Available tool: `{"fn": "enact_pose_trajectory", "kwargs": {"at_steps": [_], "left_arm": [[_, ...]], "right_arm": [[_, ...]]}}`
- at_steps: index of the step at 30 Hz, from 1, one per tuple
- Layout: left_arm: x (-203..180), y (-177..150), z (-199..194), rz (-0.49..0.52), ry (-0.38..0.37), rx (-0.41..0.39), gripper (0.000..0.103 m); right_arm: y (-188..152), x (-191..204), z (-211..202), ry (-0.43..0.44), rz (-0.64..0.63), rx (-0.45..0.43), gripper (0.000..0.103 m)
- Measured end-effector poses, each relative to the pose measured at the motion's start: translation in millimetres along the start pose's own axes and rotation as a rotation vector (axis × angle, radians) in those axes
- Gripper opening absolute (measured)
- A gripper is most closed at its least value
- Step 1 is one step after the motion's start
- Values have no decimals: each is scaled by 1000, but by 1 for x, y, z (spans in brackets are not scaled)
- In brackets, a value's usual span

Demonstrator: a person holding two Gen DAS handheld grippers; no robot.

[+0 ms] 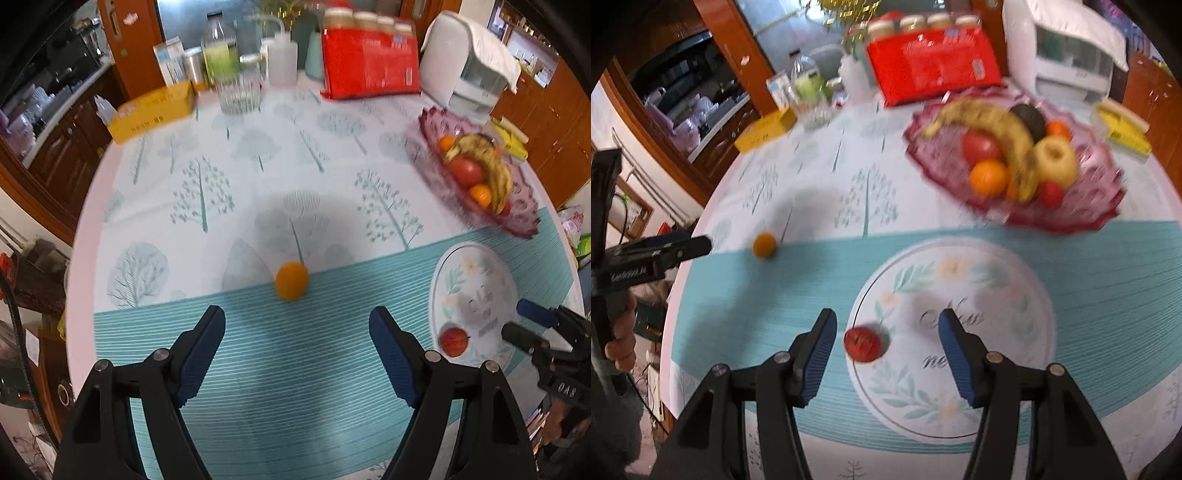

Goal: Organize fruits
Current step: 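Withdraw both tools toward the small orange and the red fruit, then grasp the small orange with the left tool while the right tool grasps the red fruit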

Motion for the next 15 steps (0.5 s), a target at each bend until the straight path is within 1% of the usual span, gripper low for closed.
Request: {"fn": "enact_pose_trajectory", "kwargs": {"at_steps": [5,8,12,15], "left_arm": [[3,8,35,3,-13,46,79],[3,12,49,5,-17,62,79],[2,18,64,11,-10,64,79],[5,23,70,2,-16,64,77]], "right_arm": [[-10,7,27,14,1,39,58],[-10,9,38,-3,-2,55,58],[-11,14,48,-16,-14,67,58],[-12,20,51,-41,-45,58,58]]}}
Point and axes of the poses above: each gripper's, at about its wrist camera, not at the fingertips, and z roughly the way its jaws point, x to its left, y to its top, the point moved 1 cm from there along z, roughly the way its jaws point, and after that the axes turned 9 degrees about x, right-handed, at the moved point
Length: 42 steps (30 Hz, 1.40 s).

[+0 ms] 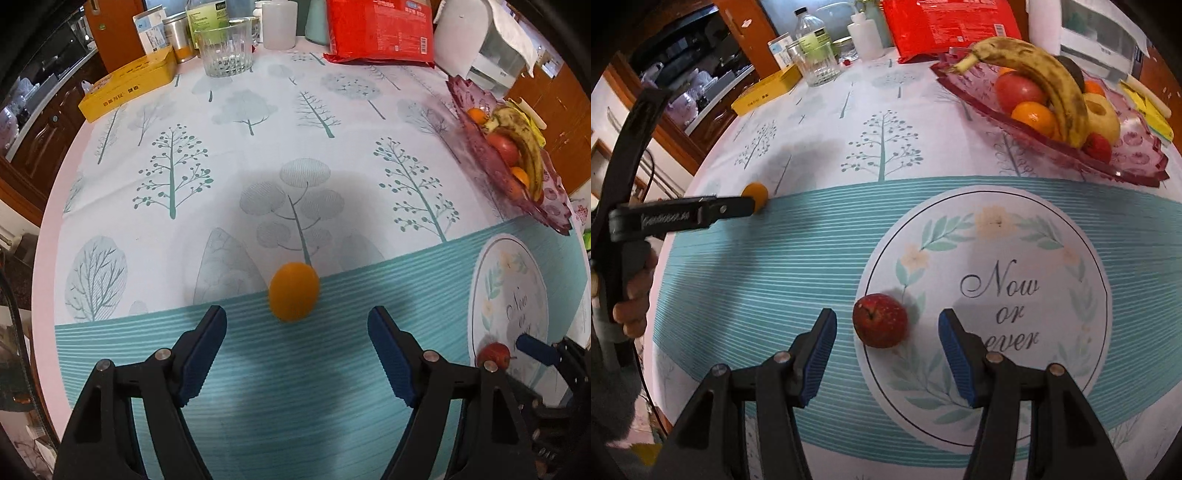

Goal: Organize fruits
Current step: 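Grasp the small orange with the left tool while the right tool grasps the red fruit, then carry the small orange with the left tool while the right tool carries the red fruit over the bowl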

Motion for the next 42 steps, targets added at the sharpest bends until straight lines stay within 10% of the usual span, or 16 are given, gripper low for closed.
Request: {"fn": "enact_pose_trajectory", "kwargs": {"at_steps": [16,42], "left_arm": [[3,5,23,-26,-9,14,30],[-81,-18,-65,112,-110,-151,27]], "right_arm": [[-4,8,16,-37,-68,-5,35],[-10,-21,-48,70,-10,-133,35]]}}
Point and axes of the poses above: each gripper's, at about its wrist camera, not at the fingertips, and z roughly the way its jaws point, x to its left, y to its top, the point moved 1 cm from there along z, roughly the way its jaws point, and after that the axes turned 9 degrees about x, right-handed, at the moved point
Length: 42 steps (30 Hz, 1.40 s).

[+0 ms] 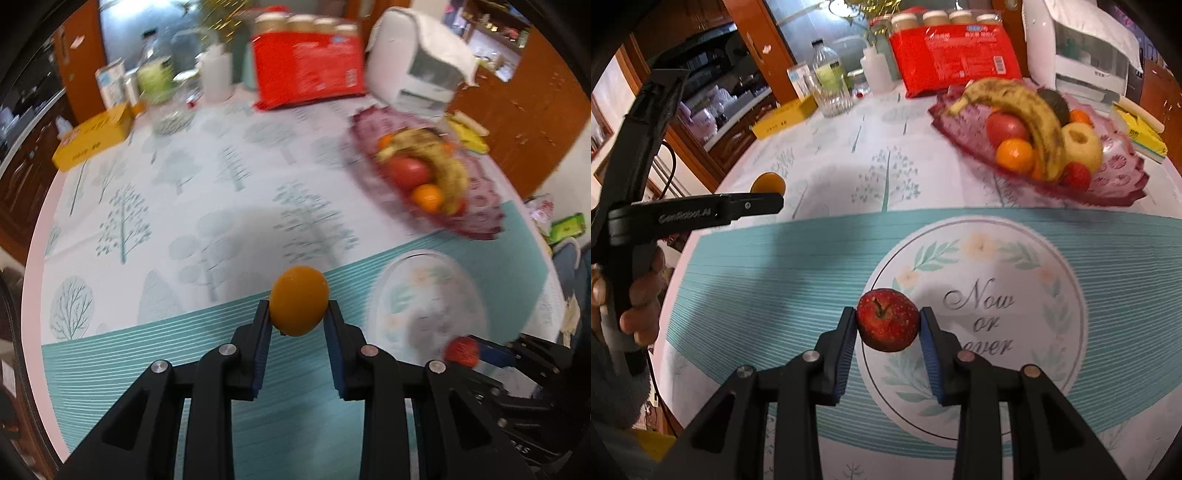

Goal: Organize fruits
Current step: 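Carry the small orange with the left tool while the right tool carries the red fruit over the bowl, then open the left tool to drop the orange while the right tool releases the red fruit into the bowl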

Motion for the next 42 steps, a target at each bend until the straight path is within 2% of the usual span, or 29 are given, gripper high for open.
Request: {"fn": "enact_pose_trajectory", "kwargs": {"at_steps": [9,16,23,27,31,42], "left_arm": [[-81,29,-57,79,-57,-104,27],[-130,66,-89,99,-38,-164,27],[-169,103,-96,79,-21,-208,27],[-186,120,-77,42,14,-213,27],[-194,125,-49,-3,41,-187,27],[-182,125,39,-143,75,-59,27]], "right_arm": [[26,-40,-73,-6,-9,-125,35],[67,-87,-147,-40,-35,-250,35],[115,-126,-194,-88,-83,-349,35],[142,-150,-186,-103,-90,-349,35],[160,-174,-153,-84,-75,-289,35],[162,-209,-62,-32,-67,-117,35]]}}
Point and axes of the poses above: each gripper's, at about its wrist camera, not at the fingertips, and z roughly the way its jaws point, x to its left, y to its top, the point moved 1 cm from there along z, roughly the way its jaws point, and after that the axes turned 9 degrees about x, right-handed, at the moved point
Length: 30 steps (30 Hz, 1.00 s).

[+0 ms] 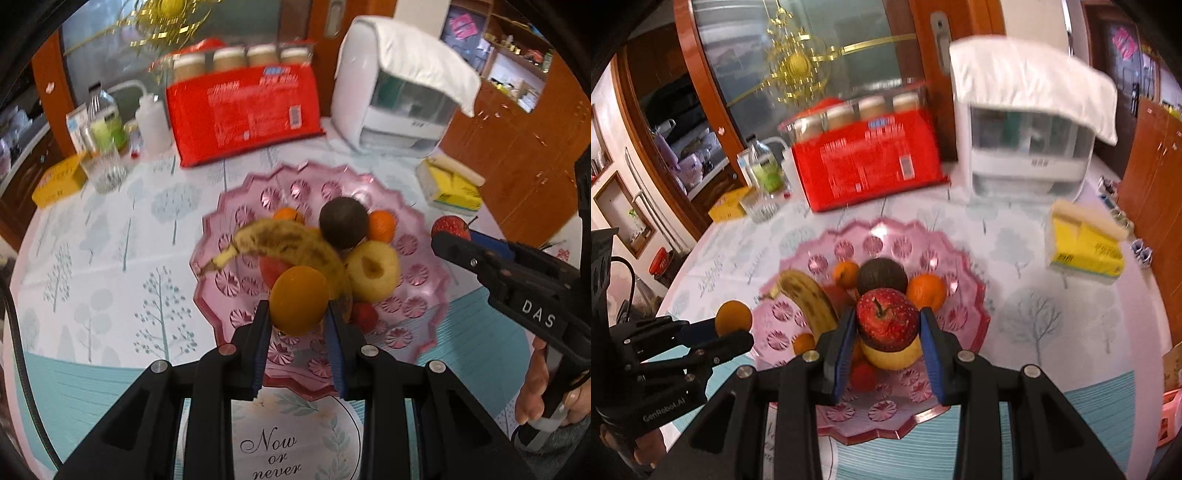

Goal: Organize fruits
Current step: 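Open the left tool to drop the orange while the right tool releases the red fruit into the bowl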

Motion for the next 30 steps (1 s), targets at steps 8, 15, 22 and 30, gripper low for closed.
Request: {"fn": "enact_pose_trajectory", "kwargs": {"at_steps": [8,15,22,30], "left_arm": [[-3,-8,41,-11,24,71,27],[-3,-8,51,-3,51,100,31],[2,-10,37,-22,54,60,75],[11,-18,20,-62,43,63,81]], "right_arm": [[-18,-7,40,38,24,87,35],[-24,-1,45,16,-9,120,36],[-24,4,32,22,-11,89,48],[-25,14,22,19,-6,80,49]]}}
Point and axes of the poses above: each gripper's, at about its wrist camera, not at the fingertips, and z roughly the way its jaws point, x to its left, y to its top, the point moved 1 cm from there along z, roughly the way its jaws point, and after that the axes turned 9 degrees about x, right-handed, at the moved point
